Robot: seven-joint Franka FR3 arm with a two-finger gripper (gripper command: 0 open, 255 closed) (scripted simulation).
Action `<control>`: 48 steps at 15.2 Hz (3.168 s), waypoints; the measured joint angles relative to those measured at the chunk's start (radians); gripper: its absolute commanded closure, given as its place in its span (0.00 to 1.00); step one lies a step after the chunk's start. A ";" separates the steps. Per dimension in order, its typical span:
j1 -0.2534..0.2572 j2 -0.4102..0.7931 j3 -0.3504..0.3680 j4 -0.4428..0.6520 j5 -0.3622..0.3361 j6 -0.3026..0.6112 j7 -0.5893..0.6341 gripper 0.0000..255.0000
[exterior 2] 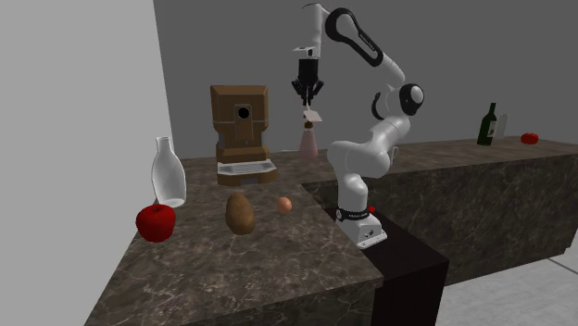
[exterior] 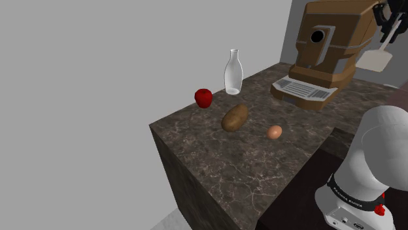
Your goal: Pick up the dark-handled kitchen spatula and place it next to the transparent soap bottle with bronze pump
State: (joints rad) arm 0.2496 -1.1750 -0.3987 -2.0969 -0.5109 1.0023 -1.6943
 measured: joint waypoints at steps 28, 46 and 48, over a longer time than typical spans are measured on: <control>-0.044 -0.264 -0.229 -0.088 -0.354 -0.032 -0.264 1.00; -0.117 -0.451 -0.353 -0.336 -0.477 0.043 -0.248 1.00; -0.126 -0.470 -0.372 -0.362 -0.495 0.052 -0.247 1.00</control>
State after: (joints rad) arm 0.1236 -1.6454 -0.7709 -2.4585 -1.0061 1.0542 -1.9410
